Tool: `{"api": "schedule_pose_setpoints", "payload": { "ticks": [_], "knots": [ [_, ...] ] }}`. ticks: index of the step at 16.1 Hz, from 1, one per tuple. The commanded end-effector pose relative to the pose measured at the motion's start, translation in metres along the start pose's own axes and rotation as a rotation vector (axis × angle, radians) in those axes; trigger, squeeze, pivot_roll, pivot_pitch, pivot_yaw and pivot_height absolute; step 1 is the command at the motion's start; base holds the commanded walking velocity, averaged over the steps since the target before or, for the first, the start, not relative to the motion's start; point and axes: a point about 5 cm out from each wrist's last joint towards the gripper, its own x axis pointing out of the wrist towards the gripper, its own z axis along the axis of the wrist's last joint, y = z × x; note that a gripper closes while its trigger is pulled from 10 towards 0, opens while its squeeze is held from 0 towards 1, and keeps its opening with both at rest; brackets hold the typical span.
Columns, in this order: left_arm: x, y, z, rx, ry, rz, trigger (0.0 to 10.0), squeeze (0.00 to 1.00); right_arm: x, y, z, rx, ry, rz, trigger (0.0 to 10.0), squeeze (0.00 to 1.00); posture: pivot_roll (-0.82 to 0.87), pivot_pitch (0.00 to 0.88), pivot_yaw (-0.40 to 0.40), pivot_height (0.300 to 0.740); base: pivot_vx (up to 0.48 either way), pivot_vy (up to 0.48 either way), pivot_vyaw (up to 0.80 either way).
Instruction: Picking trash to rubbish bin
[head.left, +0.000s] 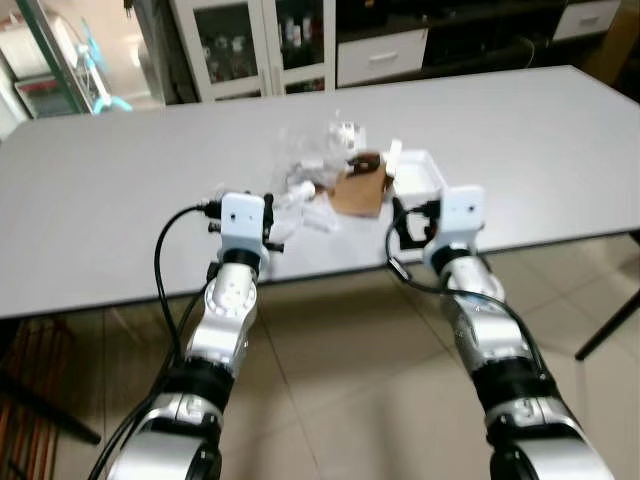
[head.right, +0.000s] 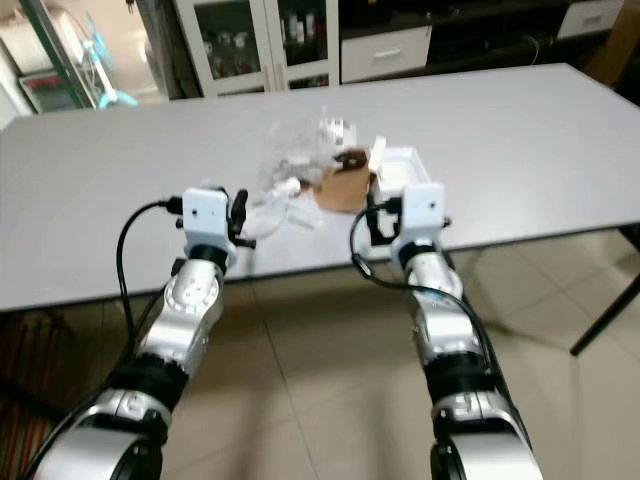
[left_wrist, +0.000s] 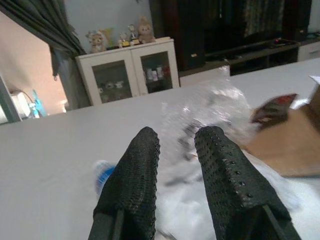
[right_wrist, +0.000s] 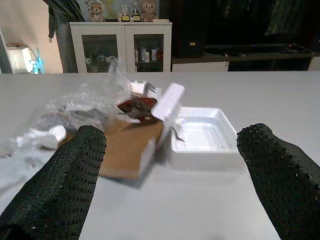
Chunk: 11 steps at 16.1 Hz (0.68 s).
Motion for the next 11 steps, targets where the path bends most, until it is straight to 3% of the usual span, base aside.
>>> {"api": "schedule_pose_setpoints", "payload": {
  "ticks": [1, 8, 11],
  "knots": [
    [0.002, 0.011, 0.003, 0.014, -0.009, 0.025, 10.0, 0.0, 0.003, 0.012, 0.005, 0.015, -0.016, 0.031, 10.0, 0.0, -0.05, 0.004, 0.049, 0.74, 0.412, 0.0, 0.0],
    [0.003, 0.011, 0.005, 0.018, -0.013, 0.029, 10.0, 0.0, 0.002, 0.012, 0.005, 0.012, -0.015, 0.031, 10.0, 0.0, -0.05, 0.017, 0.048, 0.74, 0.411, 0.0, 0.0],
    [0.009, 0.014, 0.017, 0.016, -0.046, 0.035, 10.0, 0.0, 0.006, 0.007, 0.012, 0.007, -0.024, -0.003, 10.0, 0.0, -0.05, 0.018, 0.049, 0.74, 0.41, 0.0, 0.0]
  ]
}}
